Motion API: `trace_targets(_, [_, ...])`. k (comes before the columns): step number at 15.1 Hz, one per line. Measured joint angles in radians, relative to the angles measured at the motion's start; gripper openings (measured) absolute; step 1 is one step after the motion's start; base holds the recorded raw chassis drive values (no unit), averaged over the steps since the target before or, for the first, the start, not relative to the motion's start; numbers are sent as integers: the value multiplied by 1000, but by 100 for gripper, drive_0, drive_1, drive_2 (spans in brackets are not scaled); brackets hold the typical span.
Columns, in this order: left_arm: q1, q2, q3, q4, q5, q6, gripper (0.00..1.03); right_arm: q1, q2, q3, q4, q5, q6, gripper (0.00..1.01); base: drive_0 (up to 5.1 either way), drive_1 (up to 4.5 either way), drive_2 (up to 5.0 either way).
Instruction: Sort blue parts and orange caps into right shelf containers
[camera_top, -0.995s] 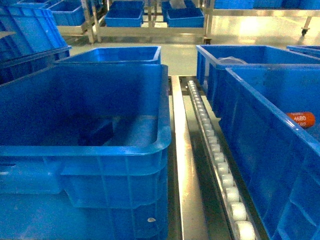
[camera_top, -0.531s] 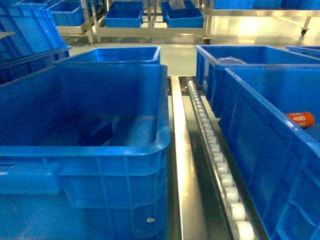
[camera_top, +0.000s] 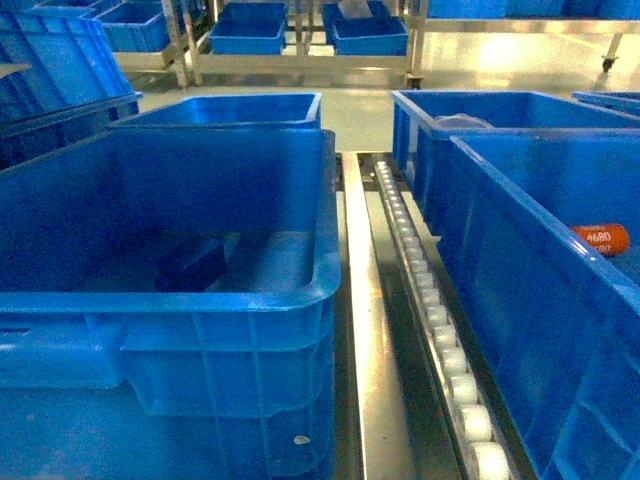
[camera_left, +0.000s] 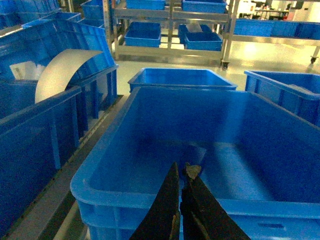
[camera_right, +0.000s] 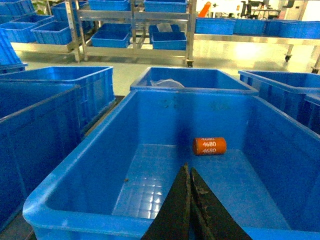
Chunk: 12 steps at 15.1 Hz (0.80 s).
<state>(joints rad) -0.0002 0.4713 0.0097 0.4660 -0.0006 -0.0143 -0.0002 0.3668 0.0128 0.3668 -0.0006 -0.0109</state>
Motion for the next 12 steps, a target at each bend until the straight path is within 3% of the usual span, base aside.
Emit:
trace_targets(9, [0, -256, 0, -249, 0, 0, 2, 0, -200, 0, -200, 0, 0, 1, 0, 0, 0])
trace_targets(10, [0, -271, 0, -264, 0, 0, 2, 0, -274, 0, -322, -1, 0, 1, 0, 0, 0])
trace_targets(11, [0, -285, 0, -280, -1, 0, 2, 0, -354, 0, -373, 0, 0, 1, 0, 0, 0])
trace_targets(12, [0, -296, 0, -292, 0, 0, 2, 0, -362, 4, -351, 0, 0, 1, 0, 0, 0])
